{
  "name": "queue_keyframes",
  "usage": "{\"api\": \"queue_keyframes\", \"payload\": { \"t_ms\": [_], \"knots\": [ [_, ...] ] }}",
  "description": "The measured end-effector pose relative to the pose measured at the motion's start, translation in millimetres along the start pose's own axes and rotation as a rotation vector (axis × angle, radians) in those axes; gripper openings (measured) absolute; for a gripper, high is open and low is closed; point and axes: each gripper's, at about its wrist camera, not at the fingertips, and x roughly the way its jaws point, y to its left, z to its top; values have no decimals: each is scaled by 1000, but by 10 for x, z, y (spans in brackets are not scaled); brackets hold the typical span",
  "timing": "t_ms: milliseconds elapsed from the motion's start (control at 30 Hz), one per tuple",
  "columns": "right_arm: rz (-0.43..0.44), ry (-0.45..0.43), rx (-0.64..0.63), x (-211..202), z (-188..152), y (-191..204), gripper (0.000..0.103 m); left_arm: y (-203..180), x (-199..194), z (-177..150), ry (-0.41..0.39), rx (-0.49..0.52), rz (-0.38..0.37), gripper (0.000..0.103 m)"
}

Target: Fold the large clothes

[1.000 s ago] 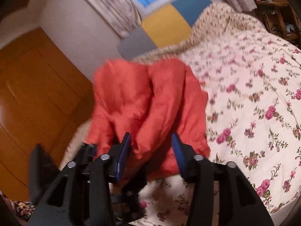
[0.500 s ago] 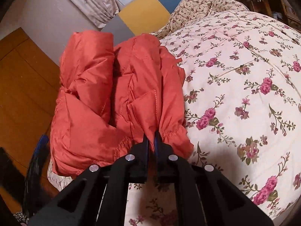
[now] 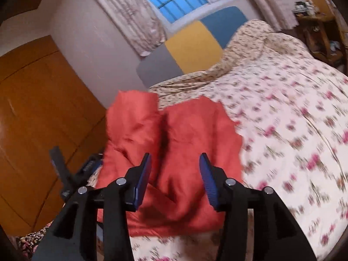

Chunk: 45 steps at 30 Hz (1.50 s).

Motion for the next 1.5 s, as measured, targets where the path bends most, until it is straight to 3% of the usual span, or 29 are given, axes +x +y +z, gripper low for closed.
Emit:
{"api": "queue_keyframes", "payload": {
  "t_ms": [100,200,233,333,433,567,700,867,1100,1233,1300,1500],
  "knots": [
    [78,47,30,245,138,16,48,5,144,46,31,-47,-62,82],
    [55,101,41,541,222,-26,46,-127,193,16,59,-57,-130,82],
    [40,122,34,614,244,-33,31,-196,203,11,66,-38,-149,82],
    [13,107,-15,619,267,-11,16,-456,220,2,84,66,-188,82],
    [-77,56,-49,527,246,-58,12,-653,247,4,94,124,-183,82],
    [-153,34,17,518,153,-308,11,-948,304,1,124,193,-159,84],
    [-173,58,108,586,12,-605,11,-1224,424,-78,167,309,-116,93],
    [-202,33,54,660,-197,-675,11,-1329,547,-269,160,395,-75,99],
    [-220,6,54,572,-165,-661,14,-1189,500,-202,134,332,-105,99],
    [-230,23,56,527,-107,-600,18,-856,389,33,55,128,-4,99],
    [-246,-5,31,419,-20,-509,29,-716,432,142,57,62,16,99],
    [-217,-82,-26,215,295,-269,29,-706,662,223,130,108,50,99]
  ]
}}
